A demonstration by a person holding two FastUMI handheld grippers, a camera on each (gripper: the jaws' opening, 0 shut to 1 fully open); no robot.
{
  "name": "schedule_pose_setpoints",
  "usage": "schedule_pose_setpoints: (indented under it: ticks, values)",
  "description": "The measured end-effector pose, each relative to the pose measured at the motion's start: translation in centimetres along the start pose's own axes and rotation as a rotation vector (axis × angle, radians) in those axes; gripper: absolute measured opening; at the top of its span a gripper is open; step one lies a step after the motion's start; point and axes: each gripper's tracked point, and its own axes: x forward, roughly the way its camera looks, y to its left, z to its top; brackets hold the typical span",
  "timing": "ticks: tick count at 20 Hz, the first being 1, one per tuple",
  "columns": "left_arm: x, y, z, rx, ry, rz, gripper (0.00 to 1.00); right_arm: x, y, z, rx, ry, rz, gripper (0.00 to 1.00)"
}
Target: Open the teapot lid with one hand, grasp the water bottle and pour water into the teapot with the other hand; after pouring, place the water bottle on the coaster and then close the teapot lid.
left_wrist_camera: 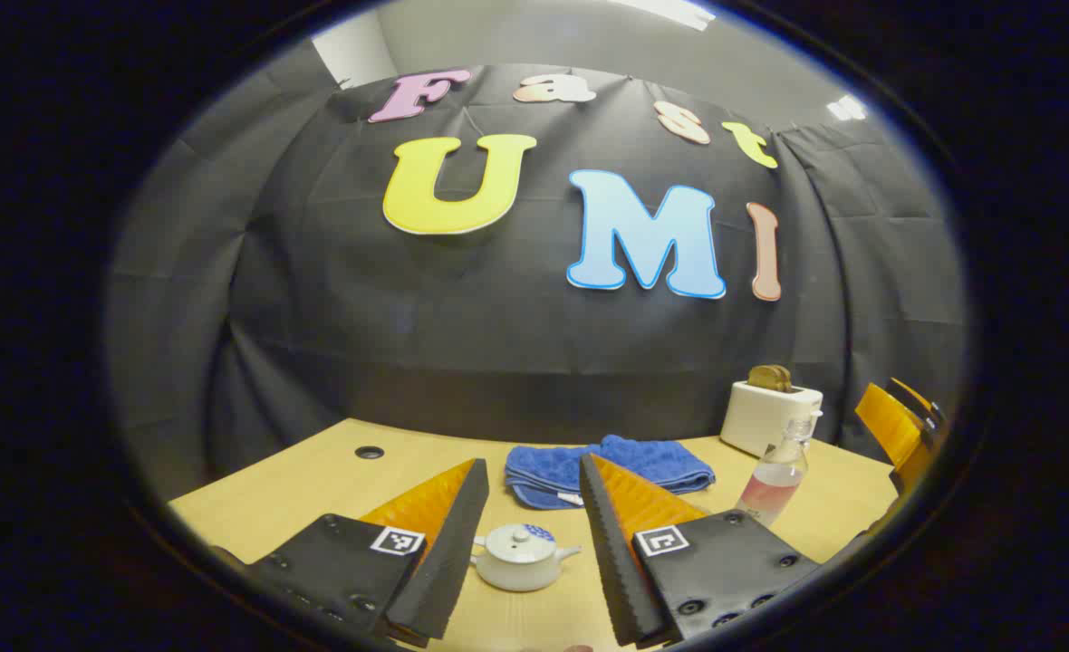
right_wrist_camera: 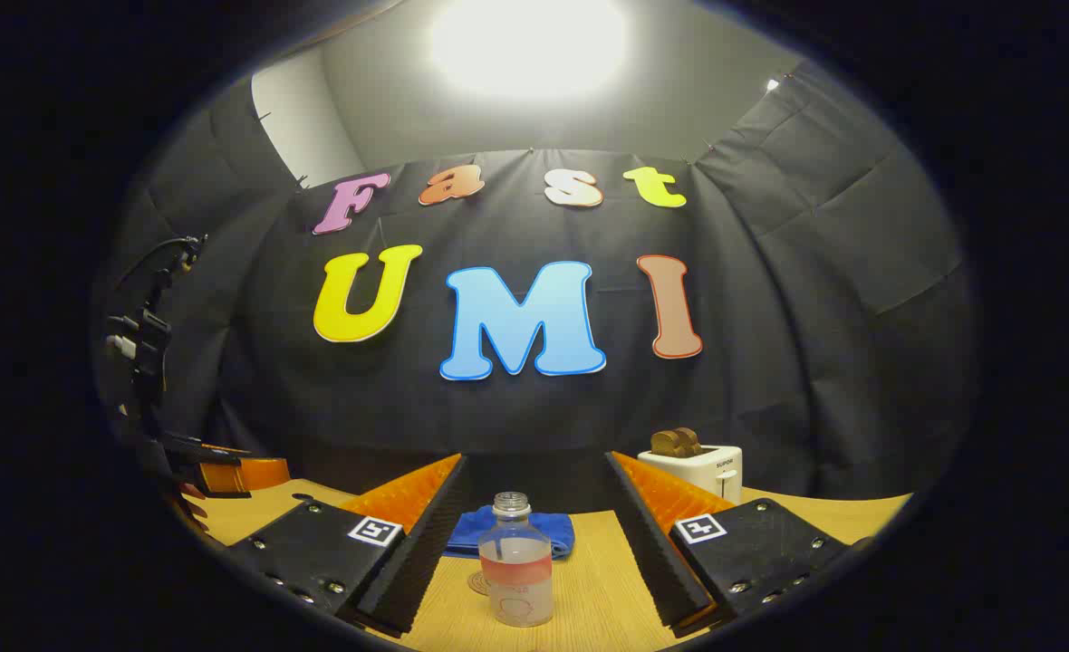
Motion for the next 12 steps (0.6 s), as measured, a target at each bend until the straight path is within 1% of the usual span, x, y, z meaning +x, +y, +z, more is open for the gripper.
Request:
schedule_pose_setpoints:
  ticks: [2,4,6,10,12]
  values:
    - [0.0,0.4,-0.4,0.014,0.014,0.013,0.66,0.0,-0.1,-0.7,0.016,0.050,0.002,0.94]
    - [0.0,0.6,-1.1,0.003,0.030,0.017,0.66,-0.1,0.0,-1.3,0.031,0.090,-0.003,0.94]
    - [0.0,0.6,-1.6,-0.014,0.041,0.013,0.66,-0.3,-0.1,-1.9,0.026,0.114,-0.007,0.94]
    - [0.0,0.9,-2.4,0.003,0.060,0.024,0.66,-0.5,0.1,-2.6,0.022,0.144,-0.005,0.94]
    - [-0.2,0.6,-2.9,0.004,0.078,0.018,0.67,-0.7,0.2,-2.9,0.018,0.164,-0.010,0.94]
